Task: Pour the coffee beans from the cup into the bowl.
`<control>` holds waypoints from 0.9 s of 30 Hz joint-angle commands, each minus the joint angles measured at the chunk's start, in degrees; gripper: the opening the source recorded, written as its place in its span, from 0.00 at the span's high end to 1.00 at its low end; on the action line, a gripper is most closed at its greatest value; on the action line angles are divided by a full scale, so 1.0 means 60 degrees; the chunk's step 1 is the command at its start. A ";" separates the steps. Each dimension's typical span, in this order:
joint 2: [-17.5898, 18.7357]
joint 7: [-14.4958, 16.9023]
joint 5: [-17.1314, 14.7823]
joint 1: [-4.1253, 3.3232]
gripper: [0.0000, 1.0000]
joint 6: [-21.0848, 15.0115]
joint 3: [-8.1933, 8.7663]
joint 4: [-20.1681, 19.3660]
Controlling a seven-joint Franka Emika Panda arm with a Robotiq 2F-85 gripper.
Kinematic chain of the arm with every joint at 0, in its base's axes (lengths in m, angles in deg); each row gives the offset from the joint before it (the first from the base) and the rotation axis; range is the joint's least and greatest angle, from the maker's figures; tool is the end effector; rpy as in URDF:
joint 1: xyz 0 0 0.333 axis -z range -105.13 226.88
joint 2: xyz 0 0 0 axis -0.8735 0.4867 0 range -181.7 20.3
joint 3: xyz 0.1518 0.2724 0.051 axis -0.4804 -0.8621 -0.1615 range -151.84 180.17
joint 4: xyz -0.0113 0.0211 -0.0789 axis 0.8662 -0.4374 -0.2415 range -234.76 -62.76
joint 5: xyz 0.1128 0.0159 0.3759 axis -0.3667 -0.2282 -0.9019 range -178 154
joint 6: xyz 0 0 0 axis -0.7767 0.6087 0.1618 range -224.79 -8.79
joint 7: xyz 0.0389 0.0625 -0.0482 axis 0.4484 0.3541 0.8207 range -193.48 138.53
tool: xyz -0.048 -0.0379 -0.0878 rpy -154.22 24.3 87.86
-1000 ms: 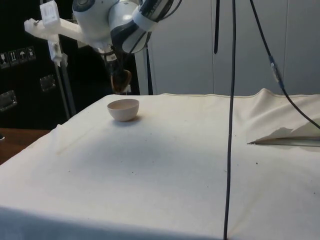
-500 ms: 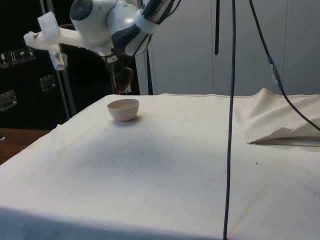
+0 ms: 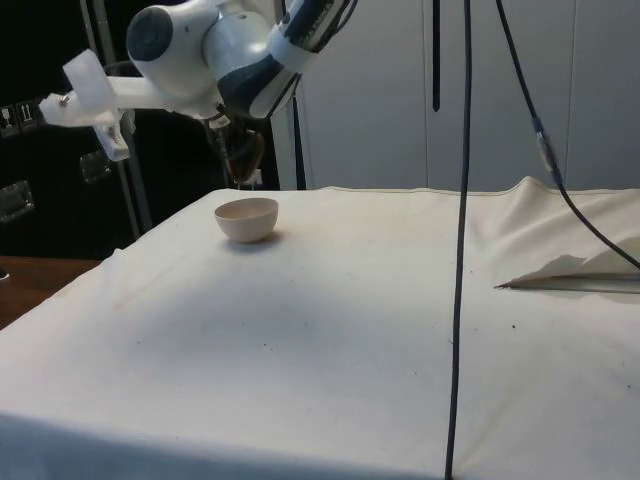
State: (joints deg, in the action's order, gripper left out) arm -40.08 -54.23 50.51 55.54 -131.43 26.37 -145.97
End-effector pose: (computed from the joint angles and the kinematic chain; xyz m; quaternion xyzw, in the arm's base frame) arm 0.7087 -0.0991 0.2662 0.8697 0.0614 0.0357 0.4885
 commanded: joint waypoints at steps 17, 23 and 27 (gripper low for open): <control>0.0067 -0.0773 0.1155 -0.0086 1.00 0.1280 -0.0573 -0.0038; 0.0143 -0.1070 0.1585 -0.0086 1.00 0.1709 -0.0745 -0.0010; 0.0210 -0.1241 0.1853 -0.0076 1.00 0.1939 -0.0831 0.0010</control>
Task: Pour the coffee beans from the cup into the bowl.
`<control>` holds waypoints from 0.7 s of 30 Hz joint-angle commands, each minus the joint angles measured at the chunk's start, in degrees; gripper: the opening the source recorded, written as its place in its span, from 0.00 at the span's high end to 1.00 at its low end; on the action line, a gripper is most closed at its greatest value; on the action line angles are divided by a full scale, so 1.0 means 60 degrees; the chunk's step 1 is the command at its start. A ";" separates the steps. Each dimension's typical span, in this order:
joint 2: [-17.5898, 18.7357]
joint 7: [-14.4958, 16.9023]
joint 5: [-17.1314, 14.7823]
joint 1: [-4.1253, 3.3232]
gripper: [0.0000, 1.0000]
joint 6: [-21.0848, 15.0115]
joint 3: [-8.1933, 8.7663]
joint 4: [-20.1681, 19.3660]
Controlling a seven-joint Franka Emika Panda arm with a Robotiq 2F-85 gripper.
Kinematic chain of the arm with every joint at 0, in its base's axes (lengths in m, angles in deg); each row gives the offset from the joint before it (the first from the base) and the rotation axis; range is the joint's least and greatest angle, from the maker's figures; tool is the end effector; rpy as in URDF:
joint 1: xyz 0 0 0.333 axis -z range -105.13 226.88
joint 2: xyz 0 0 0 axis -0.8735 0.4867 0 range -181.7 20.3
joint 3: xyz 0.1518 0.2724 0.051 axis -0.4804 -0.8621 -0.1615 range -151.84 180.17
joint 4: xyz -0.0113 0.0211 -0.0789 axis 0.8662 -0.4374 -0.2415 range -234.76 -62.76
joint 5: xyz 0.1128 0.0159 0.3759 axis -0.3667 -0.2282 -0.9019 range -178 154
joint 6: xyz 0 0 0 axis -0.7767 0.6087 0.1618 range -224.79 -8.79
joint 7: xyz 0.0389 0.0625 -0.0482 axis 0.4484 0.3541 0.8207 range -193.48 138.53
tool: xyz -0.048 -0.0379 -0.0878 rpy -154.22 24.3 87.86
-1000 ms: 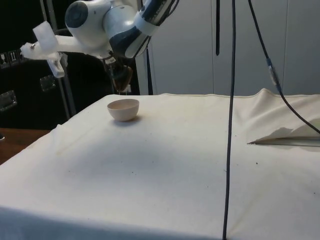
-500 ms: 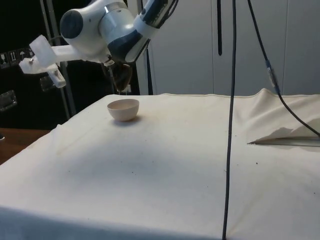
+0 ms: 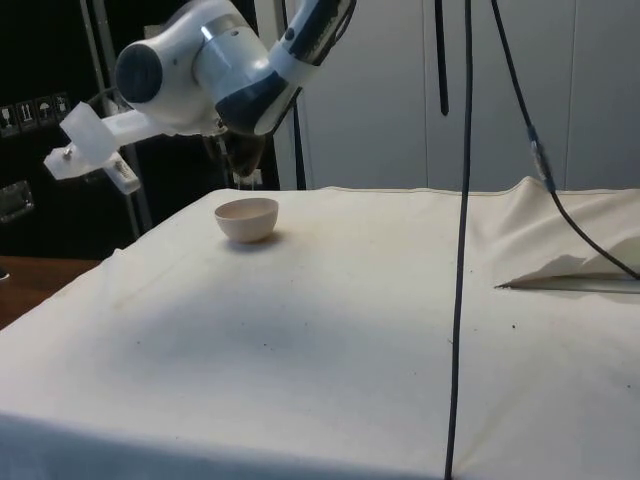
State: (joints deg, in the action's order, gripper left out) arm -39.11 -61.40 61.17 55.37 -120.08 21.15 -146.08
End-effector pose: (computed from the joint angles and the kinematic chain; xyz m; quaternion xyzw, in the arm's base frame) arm 0.7031 -0.0701 0.2549 0.8214 0.0525 0.0278 0.5673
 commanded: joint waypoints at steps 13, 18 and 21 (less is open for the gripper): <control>0.0258 -0.0506 0.0898 -0.0076 1.00 0.0745 -0.0143 0.0115; 0.0306 -0.0621 0.1280 -0.0076 1.00 0.1175 -0.0296 0.0134; 0.0258 -0.0678 0.1394 -0.0019 1.00 0.1261 -0.0401 0.0076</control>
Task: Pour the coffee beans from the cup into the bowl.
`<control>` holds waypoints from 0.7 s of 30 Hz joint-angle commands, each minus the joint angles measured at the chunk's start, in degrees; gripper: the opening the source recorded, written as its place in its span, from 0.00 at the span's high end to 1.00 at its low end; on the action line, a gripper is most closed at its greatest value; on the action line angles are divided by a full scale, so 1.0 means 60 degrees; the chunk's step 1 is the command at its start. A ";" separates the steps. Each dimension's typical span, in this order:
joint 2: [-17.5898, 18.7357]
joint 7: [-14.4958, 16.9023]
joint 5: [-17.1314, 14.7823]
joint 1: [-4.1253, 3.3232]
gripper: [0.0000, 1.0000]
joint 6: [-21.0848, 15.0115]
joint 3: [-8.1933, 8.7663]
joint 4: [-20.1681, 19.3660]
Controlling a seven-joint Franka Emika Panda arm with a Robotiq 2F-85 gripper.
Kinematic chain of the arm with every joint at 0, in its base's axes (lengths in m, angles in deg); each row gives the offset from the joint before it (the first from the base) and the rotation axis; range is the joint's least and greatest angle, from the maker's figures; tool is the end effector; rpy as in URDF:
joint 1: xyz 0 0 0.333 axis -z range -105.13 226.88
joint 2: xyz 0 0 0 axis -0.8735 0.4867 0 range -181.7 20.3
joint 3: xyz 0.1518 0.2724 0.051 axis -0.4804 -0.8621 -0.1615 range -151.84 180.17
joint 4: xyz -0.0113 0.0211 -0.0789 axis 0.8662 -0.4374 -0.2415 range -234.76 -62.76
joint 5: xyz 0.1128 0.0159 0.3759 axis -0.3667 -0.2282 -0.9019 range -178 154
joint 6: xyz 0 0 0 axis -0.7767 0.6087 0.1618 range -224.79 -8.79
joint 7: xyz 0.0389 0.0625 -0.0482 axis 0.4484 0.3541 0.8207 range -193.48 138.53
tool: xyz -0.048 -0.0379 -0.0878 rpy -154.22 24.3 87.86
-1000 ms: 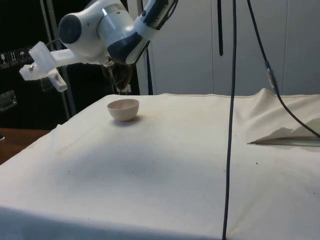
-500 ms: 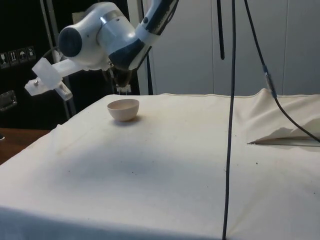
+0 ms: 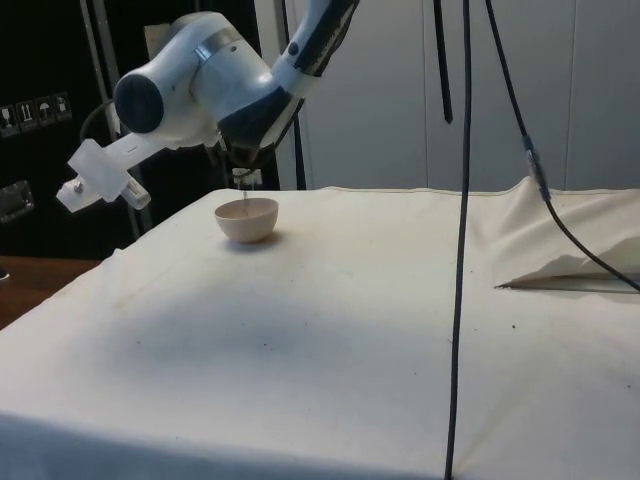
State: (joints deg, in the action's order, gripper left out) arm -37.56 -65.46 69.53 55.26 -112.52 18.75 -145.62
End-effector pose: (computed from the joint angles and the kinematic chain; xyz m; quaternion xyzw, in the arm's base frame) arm 0.7023 -0.0610 0.2494 0.7725 0.0501 0.0338 0.6322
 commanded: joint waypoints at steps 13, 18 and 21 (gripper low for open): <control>0.0191 -0.0277 0.0850 -0.0095 1.00 0.1222 -0.0458 0.0095; 0.0267 -0.0363 0.1146 -0.0095 1.00 0.1604 -0.0630 0.0143; 0.0325 -0.0411 0.1308 -0.0124 1.00 0.1853 -0.0707 0.0172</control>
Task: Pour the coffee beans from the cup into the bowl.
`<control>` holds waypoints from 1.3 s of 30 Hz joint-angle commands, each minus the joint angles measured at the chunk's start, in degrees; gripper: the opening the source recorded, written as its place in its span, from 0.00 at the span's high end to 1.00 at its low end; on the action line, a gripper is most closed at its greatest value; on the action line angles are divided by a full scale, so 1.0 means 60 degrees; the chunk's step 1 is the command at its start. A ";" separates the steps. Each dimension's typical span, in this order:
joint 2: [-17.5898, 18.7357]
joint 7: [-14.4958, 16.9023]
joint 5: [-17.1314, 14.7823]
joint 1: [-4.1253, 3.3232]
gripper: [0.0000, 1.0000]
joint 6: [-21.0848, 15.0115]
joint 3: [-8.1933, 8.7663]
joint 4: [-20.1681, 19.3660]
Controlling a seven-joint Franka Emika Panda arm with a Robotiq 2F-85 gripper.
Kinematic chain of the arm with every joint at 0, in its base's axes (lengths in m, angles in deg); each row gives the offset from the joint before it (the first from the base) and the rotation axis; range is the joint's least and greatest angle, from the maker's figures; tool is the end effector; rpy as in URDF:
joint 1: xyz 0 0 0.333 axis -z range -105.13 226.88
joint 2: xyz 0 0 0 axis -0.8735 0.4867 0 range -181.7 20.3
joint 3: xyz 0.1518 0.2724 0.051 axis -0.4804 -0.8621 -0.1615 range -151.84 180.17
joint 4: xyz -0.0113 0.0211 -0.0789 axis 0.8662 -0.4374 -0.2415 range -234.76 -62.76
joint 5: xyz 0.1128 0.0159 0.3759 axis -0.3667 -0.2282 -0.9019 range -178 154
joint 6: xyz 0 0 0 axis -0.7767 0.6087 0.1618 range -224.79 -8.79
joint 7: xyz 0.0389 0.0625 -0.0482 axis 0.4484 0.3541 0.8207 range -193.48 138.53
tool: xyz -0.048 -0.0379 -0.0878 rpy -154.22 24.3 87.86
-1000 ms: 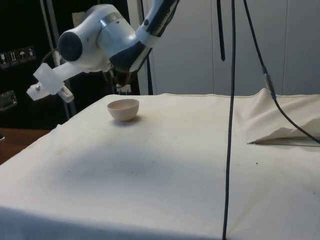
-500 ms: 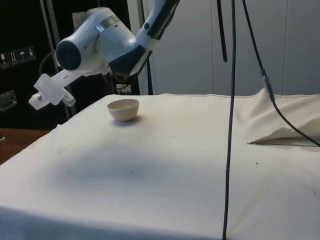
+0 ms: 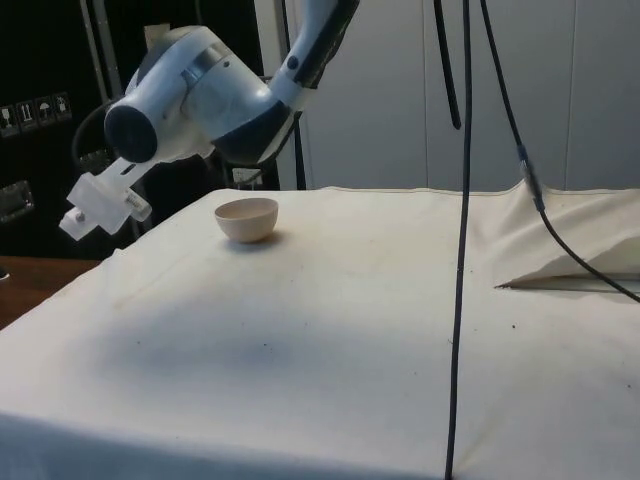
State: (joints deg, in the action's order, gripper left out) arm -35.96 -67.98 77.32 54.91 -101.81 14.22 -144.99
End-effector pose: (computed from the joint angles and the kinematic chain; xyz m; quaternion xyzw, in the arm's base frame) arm 0.7005 -0.0318 0.2488 0.7166 0.0466 0.0399 0.6948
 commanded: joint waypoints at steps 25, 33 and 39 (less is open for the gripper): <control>0.0563 -0.0258 0.1480 -0.0181 1.00 0.2120 -0.0697 0.0210; 0.0697 -0.0315 0.1776 -0.0172 1.00 0.2473 -0.0812 0.0267; 0.0735 -0.0382 0.1843 -0.0143 1.00 0.2511 -0.0840 0.0306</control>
State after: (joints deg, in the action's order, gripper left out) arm -31.72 -70.39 88.38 54.06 -86.80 9.18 -143.45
